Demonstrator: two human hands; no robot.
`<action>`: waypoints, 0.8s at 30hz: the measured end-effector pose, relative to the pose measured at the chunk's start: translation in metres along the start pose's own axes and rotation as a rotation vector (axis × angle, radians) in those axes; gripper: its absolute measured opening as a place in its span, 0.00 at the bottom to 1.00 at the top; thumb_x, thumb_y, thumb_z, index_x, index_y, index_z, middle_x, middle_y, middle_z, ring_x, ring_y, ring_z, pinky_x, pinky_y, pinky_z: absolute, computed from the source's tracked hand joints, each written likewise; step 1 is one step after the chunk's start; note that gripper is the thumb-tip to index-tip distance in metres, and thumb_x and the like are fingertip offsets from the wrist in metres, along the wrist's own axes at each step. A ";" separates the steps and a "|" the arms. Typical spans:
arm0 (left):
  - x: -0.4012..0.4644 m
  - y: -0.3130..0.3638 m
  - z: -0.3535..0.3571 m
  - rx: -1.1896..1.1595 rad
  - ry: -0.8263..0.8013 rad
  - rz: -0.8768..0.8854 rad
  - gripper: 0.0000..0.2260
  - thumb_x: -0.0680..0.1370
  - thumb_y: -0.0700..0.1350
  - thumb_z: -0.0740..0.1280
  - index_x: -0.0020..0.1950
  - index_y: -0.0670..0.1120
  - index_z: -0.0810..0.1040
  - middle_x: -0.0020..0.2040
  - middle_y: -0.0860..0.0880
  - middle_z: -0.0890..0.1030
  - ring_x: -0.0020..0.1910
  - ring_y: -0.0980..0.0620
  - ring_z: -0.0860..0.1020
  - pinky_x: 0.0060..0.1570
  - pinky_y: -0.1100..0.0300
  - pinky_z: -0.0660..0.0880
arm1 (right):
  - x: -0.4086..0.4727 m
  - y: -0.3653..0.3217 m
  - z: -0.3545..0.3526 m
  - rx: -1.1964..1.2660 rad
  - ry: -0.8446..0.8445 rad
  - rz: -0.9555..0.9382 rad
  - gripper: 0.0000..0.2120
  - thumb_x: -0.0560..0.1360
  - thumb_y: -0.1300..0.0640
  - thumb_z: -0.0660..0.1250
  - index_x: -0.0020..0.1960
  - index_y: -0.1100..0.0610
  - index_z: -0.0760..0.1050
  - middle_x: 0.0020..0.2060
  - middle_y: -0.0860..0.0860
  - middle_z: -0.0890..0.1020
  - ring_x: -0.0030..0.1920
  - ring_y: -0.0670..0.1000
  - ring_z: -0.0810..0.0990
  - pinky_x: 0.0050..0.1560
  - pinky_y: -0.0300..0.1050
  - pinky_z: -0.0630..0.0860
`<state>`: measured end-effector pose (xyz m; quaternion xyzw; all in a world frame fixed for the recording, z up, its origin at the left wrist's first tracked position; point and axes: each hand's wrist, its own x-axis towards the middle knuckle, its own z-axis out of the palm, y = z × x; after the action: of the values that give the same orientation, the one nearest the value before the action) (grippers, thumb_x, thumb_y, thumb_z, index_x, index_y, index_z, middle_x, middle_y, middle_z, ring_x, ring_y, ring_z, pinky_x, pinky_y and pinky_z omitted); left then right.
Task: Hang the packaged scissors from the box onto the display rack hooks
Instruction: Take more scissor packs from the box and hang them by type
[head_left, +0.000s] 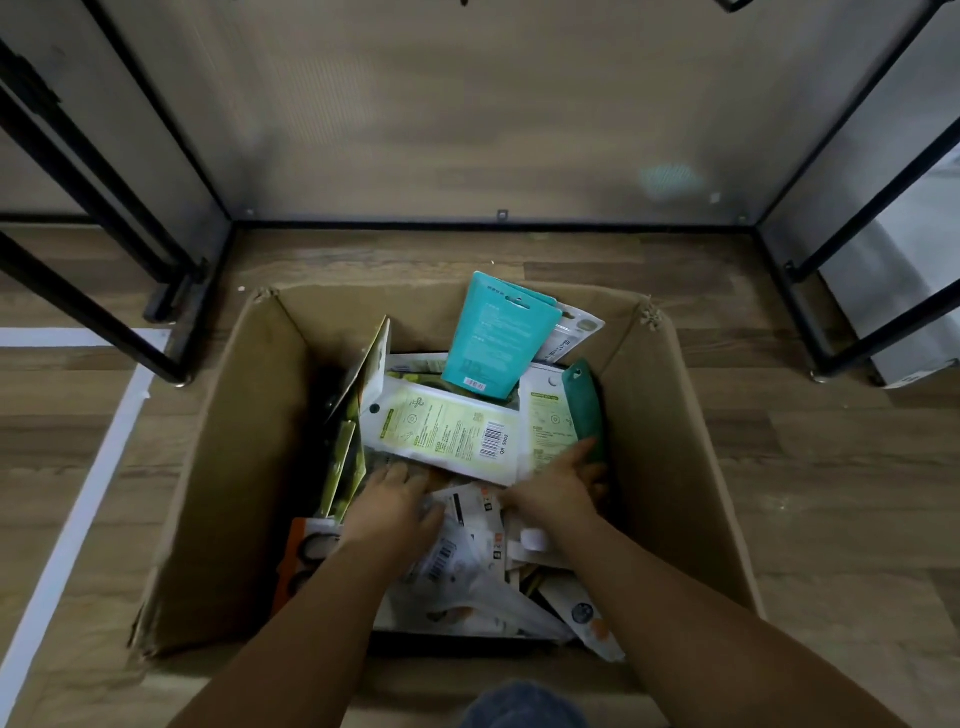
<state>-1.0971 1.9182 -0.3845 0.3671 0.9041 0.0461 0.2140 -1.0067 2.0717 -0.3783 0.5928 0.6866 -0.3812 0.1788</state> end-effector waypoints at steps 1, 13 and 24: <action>0.000 -0.002 0.001 -0.018 0.008 0.011 0.16 0.79 0.54 0.59 0.63 0.48 0.74 0.63 0.47 0.72 0.64 0.49 0.67 0.59 0.60 0.65 | 0.001 0.004 -0.002 -0.009 0.022 -0.010 0.60 0.64 0.50 0.74 0.73 0.54 0.28 0.73 0.61 0.45 0.73 0.65 0.50 0.70 0.64 0.56; -0.003 -0.005 0.005 -0.053 0.038 0.013 0.17 0.80 0.56 0.58 0.65 0.50 0.72 0.64 0.49 0.73 0.64 0.51 0.67 0.60 0.59 0.65 | -0.005 0.024 -0.030 0.207 0.145 -0.126 0.27 0.71 0.56 0.68 0.68 0.56 0.64 0.57 0.58 0.76 0.51 0.55 0.78 0.44 0.44 0.76; -0.004 -0.006 0.004 -0.024 0.001 0.027 0.18 0.80 0.55 0.57 0.68 0.51 0.69 0.67 0.50 0.70 0.66 0.52 0.65 0.63 0.60 0.64 | -0.004 -0.003 -0.041 -0.125 0.144 -0.087 0.38 0.73 0.56 0.66 0.74 0.58 0.47 0.64 0.60 0.69 0.61 0.59 0.72 0.55 0.51 0.74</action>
<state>-1.0967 1.9111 -0.3879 0.3767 0.8985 0.0600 0.2170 -1.0000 2.0995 -0.3483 0.5759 0.7452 -0.3016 0.1489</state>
